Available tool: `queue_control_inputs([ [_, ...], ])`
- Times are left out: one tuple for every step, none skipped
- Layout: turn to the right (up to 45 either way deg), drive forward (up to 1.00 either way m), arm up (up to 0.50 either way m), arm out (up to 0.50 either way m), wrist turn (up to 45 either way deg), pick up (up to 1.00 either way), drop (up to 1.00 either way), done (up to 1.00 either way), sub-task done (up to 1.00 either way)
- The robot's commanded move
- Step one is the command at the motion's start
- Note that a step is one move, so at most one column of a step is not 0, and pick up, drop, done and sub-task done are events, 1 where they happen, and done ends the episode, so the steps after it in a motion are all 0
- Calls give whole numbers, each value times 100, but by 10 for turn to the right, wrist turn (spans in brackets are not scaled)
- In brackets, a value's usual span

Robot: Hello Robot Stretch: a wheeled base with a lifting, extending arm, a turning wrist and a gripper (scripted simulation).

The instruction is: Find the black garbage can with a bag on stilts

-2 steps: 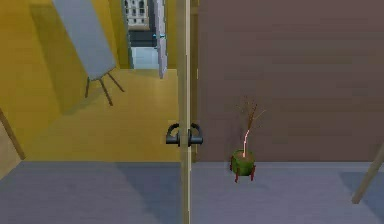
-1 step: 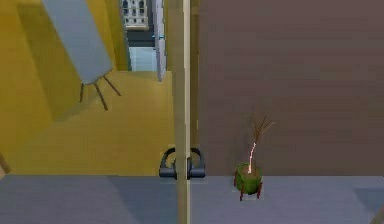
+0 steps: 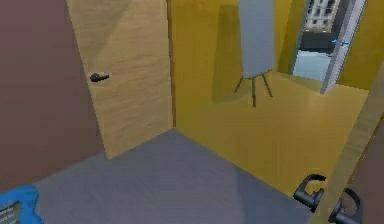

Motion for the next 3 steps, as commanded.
queue_control_inputs([
  [-30, 0, 0, 0, 0, 0, 0, 0, 0],
  [0, 40, 0, 0, 0, 0, 0, 0, 0],
  [-270, 0, 0, 0, 0, 0, 0, 0, 0],
])
